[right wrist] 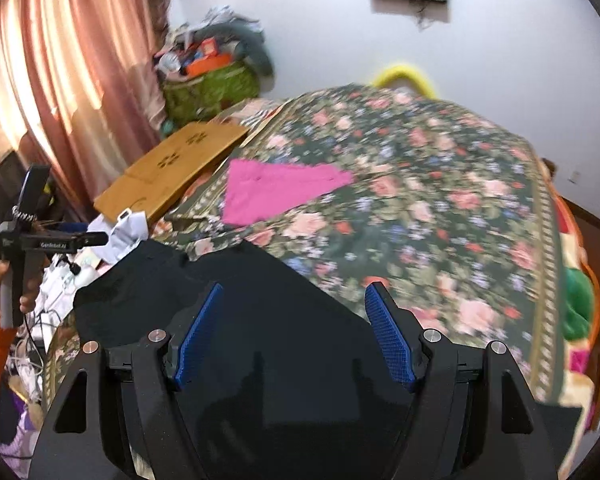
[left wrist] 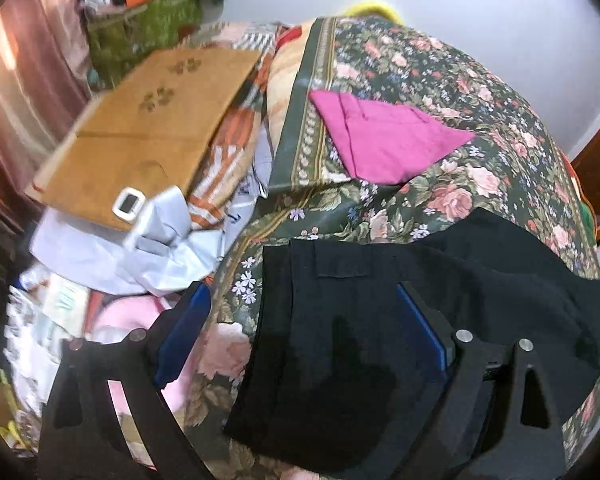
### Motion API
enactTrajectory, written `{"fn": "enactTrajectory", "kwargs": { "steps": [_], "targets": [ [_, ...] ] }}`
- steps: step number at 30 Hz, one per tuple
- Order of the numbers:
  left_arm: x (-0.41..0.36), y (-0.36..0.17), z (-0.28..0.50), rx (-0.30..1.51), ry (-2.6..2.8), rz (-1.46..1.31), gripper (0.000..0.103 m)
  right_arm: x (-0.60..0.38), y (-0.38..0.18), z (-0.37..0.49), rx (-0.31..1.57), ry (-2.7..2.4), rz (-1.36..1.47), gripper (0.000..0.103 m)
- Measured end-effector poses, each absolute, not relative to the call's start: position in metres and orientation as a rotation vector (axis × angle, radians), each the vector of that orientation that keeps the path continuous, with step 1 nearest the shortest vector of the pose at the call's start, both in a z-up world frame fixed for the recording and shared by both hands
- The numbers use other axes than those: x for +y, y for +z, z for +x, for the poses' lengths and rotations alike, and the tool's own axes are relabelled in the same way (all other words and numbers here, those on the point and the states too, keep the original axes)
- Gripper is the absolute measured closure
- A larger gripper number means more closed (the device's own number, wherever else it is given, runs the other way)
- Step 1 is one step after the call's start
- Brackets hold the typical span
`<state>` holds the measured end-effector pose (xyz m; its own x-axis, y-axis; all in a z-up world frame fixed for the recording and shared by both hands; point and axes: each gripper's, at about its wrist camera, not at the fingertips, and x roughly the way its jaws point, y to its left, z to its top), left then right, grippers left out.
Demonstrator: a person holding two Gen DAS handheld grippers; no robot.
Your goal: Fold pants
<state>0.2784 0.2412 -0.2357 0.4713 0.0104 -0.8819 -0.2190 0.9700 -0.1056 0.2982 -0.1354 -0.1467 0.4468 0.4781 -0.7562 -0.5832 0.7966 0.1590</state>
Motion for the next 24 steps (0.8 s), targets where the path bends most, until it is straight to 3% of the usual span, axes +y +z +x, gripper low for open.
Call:
{"fn": "enactTrajectory", "kwargs": {
  "steps": [8,10,12,16,18,20,24],
  "targets": [
    [0.253,-0.287,0.311,1.205,0.047,-0.334,0.029,-0.066,-0.195,0.346,1.034,0.767,-0.182,0.034],
    [0.251,-0.296,0.317,1.234,0.022,-0.329,0.034,-0.053,-0.205,0.357,1.069,0.781,-0.178,0.038],
    [0.247,-0.305,0.322,1.26,0.007,-0.32,0.038,-0.04,-0.217,0.369,1.112,0.788,-0.186,0.049],
    [0.24,-0.314,0.324,1.261,-0.02,-0.309,0.054,-0.019,-0.239,0.381,1.174,0.803,-0.222,0.061],
    [0.239,-0.313,0.323,1.243,-0.018,-0.295,0.066,-0.015,-0.246,0.384,1.194,0.808,-0.237,0.078],
    [0.237,-0.309,0.32,1.214,-0.004,-0.257,0.08,-0.011,-0.25,0.383,1.183,0.809,-0.268,0.086],
    [0.231,-0.305,0.313,1.187,0.076,-0.13,0.085,-0.004,-0.251,0.378,1.133,0.81,-0.376,0.093]
  ]
}}
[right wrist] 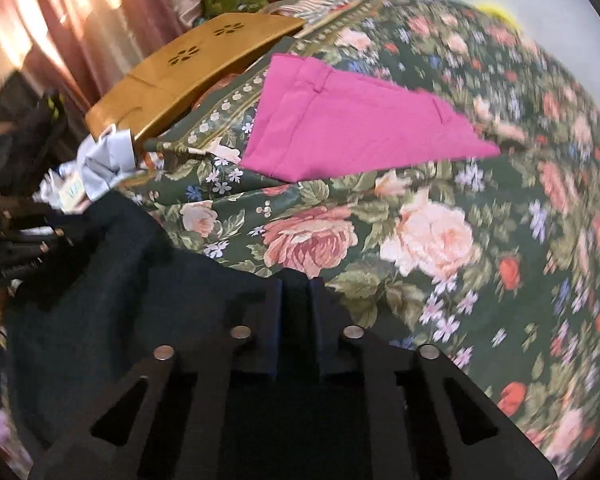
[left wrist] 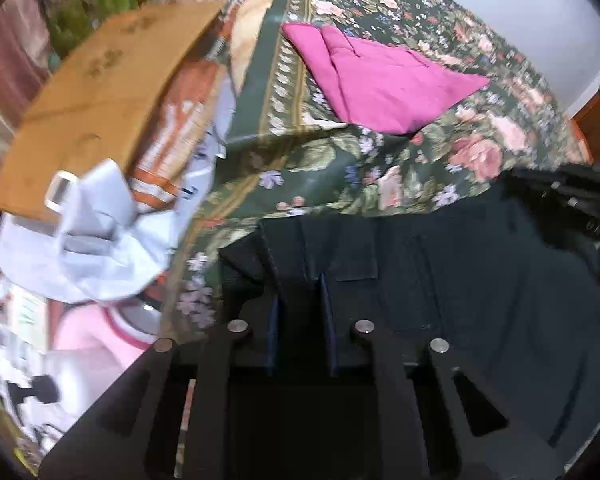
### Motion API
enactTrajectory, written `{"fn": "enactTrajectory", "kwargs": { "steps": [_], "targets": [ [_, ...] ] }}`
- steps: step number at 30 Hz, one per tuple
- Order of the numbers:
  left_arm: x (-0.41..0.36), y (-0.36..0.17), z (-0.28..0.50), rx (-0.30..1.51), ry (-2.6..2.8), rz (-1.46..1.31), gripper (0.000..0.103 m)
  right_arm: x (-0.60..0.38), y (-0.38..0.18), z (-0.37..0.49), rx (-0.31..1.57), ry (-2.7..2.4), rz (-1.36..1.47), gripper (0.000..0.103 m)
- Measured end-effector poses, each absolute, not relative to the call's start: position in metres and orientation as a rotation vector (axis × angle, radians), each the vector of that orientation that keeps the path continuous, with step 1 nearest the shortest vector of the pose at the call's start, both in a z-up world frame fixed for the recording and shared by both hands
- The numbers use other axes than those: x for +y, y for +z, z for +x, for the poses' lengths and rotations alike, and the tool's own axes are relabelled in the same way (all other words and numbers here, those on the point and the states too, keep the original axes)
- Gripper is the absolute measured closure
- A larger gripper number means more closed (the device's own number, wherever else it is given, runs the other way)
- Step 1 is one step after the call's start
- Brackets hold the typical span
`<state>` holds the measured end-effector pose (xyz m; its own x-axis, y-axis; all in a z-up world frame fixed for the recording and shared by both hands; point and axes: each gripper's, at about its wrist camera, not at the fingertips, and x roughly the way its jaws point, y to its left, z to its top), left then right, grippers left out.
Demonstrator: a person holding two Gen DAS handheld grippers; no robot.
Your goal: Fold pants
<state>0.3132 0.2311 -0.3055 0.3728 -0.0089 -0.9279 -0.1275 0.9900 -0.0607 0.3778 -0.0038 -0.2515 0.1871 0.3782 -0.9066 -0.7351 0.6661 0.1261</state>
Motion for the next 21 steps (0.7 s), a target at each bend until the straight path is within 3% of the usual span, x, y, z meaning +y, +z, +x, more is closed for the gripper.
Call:
{"fn": "enactTrajectory", "kwargs": {
  "steps": [7,13,17,21],
  "targets": [
    [0.223,-0.313,0.301,1.173,0.176,0.0,0.082,-0.001,-0.256,0.377,1.118,0.761,-0.406,0.092],
    [0.222,-0.281,0.284,1.16,0.19,-0.053,0.08,-0.019,-0.218,0.356,1.071,0.77,-0.368,0.087],
    [0.223,-0.247,0.259,1.088,0.184,-0.114,0.065,-0.044,-0.184,0.331,0.998,0.784,-0.338,0.077],
    [0.219,-0.222,0.232,1.032,0.179,-0.152,0.051,-0.076,-0.153,0.301,0.938,0.781,-0.297,0.075]
  ]
}}
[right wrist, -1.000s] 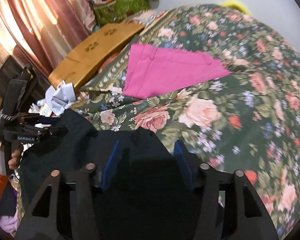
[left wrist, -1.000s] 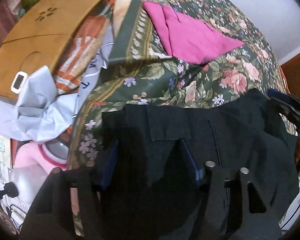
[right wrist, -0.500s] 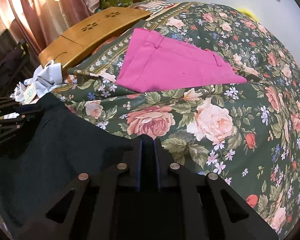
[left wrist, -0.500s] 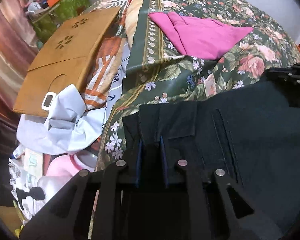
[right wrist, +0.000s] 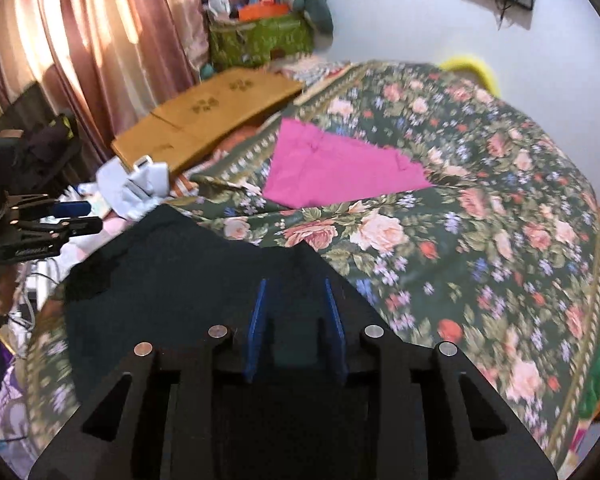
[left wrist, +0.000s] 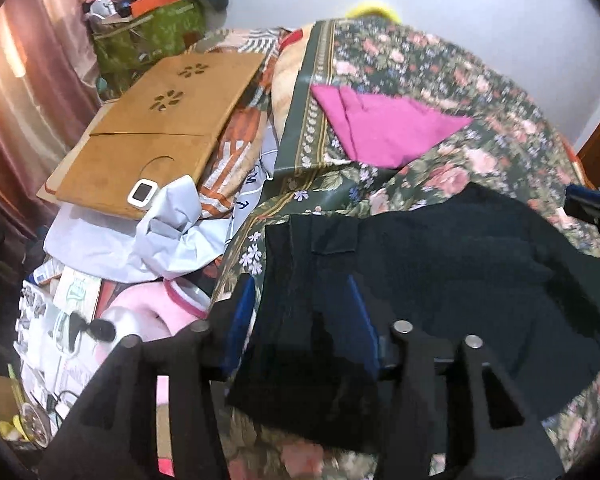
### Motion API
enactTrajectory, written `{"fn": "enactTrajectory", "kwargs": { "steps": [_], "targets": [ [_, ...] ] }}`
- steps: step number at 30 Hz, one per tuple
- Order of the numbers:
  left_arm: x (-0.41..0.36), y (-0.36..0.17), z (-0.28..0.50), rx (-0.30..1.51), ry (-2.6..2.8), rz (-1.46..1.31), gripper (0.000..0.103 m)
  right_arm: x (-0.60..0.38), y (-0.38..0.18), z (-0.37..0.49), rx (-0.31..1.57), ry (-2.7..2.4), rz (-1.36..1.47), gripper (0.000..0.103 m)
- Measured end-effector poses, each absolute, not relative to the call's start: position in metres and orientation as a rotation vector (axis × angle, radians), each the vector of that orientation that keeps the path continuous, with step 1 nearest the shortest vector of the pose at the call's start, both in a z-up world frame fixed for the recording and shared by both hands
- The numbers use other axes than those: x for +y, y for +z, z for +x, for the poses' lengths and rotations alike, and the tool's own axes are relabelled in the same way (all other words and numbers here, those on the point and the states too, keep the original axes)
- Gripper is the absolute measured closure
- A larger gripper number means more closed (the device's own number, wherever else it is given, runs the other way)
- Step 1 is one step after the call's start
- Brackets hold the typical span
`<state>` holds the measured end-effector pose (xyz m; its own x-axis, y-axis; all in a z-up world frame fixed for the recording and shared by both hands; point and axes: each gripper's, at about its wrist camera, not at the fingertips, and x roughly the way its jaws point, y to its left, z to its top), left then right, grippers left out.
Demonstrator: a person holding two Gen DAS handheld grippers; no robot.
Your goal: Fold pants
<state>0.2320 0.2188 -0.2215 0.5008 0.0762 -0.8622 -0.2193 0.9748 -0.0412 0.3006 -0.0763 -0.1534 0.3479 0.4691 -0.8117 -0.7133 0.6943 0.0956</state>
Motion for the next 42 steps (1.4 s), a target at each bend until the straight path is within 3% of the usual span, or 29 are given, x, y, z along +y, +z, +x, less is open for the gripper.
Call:
{"fn": "enactTrajectory", "kwargs": {
  "steps": [3,9,21,32,34,36,38,40,42],
  "targets": [
    [0.213,-0.212,0.214,1.021,0.167,-0.177,0.037,-0.097,-0.139,0.279,0.903,0.769,-0.288,0.071],
    [0.208,-0.213,0.18,1.043,0.144,-0.262,0.029,-0.135,-0.129,0.235,0.842,0.733,-0.276,0.061],
    [0.194,-0.255,0.163,1.154,0.021,-0.563,0.029,-0.169,-0.164,0.189,0.972,0.721,-0.238,0.06],
    [0.188,-0.272,0.184,1.183,0.02,-0.612,0.029,-0.158,-0.183,0.185,0.955,0.728,-0.318,0.06],
    [0.188,-0.275,0.189,1.184,0.027,-0.611,0.037,-0.152,-0.184,0.186,0.935,0.728,-0.332,0.06],
    [0.188,-0.28,0.194,1.195,0.072,-0.579,0.059,-0.144,-0.184,0.187,0.91,0.738,-0.348,0.06],
    [0.187,-0.283,0.197,1.188,0.102,-0.539,0.073,-0.139,-0.183,0.186,0.889,0.753,-0.36,0.06],
    [0.183,-0.28,0.197,1.169,0.127,-0.475,0.08,-0.131,-0.183,0.184,0.873,0.765,-0.386,0.06],
    [0.181,-0.273,0.194,1.14,0.15,-0.425,0.084,-0.124,-0.184,0.183,0.851,0.784,-0.411,0.073]
  ]
}}
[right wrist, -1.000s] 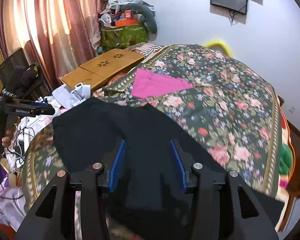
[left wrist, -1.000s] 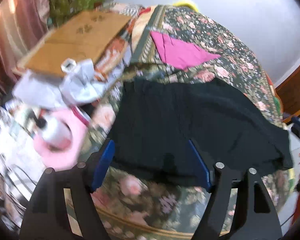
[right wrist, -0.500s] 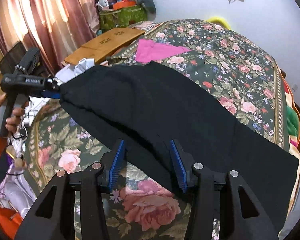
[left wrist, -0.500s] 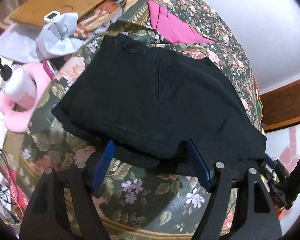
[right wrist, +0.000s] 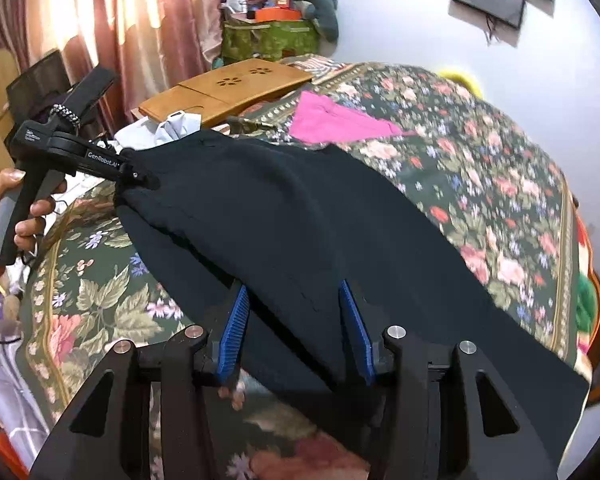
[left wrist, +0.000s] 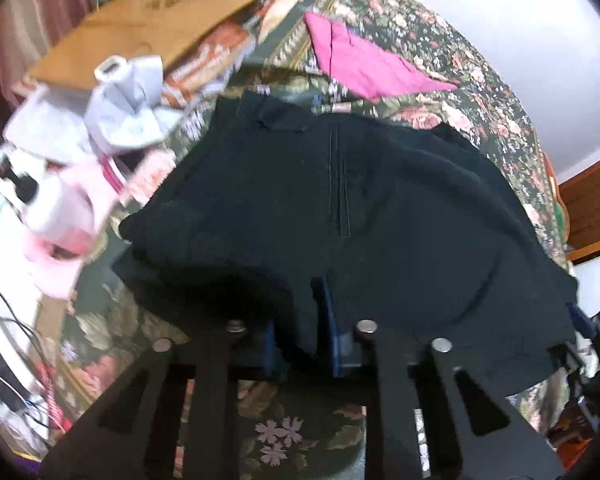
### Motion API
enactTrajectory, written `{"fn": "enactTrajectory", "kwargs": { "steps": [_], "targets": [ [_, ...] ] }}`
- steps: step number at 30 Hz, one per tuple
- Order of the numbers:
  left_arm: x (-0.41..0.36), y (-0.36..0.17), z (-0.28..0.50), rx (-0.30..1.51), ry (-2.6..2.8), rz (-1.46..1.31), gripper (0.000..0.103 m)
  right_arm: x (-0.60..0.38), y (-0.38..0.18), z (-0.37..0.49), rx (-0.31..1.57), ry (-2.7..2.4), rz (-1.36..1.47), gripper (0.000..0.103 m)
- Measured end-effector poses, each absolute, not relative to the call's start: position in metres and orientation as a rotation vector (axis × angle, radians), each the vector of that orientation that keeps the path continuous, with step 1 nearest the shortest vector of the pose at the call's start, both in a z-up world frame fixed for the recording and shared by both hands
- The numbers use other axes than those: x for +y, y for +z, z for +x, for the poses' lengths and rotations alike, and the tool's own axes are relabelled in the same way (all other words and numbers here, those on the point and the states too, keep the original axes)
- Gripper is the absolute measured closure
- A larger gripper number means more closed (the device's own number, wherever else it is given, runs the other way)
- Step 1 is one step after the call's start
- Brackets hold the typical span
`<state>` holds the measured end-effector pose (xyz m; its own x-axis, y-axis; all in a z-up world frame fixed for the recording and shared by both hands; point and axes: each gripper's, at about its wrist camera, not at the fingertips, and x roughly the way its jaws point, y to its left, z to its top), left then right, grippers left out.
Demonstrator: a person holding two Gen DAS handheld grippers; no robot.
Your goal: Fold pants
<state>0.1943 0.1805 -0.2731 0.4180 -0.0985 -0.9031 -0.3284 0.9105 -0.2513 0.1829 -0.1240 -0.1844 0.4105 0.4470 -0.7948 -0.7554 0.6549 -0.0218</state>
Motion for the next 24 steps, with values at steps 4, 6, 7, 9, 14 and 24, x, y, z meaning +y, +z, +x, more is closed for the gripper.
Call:
{"fn": "enactTrajectory", "kwargs": {
  "steps": [4,6,7,9,14,24],
  "targets": [
    [0.174,-0.25,0.187,1.055,0.194,-0.315,0.088,-0.117,-0.182,0.18,0.822,0.822,-0.436,0.094],
    [0.17,-0.233,0.182,0.999,0.221,-0.244,0.089,-0.117,-0.177,0.177,0.815,0.837,-0.421,0.095],
    [0.169,-0.228,0.181,0.981,0.229,-0.222,0.089,-0.118,-0.174,0.176,0.819,0.846,-0.403,0.096],
    [0.169,-0.218,0.177,0.95,0.238,-0.197,0.09,-0.12,-0.169,0.174,0.825,0.857,-0.375,0.096],
    [0.175,-0.224,0.171,0.963,0.242,-0.212,0.089,-0.118,-0.168,0.169,0.867,0.882,-0.334,0.096],
    [0.175,-0.282,0.16,1.109,0.216,-0.271,0.081,-0.118,-0.167,0.167,0.96,0.887,-0.299,0.085]
  ]
}}
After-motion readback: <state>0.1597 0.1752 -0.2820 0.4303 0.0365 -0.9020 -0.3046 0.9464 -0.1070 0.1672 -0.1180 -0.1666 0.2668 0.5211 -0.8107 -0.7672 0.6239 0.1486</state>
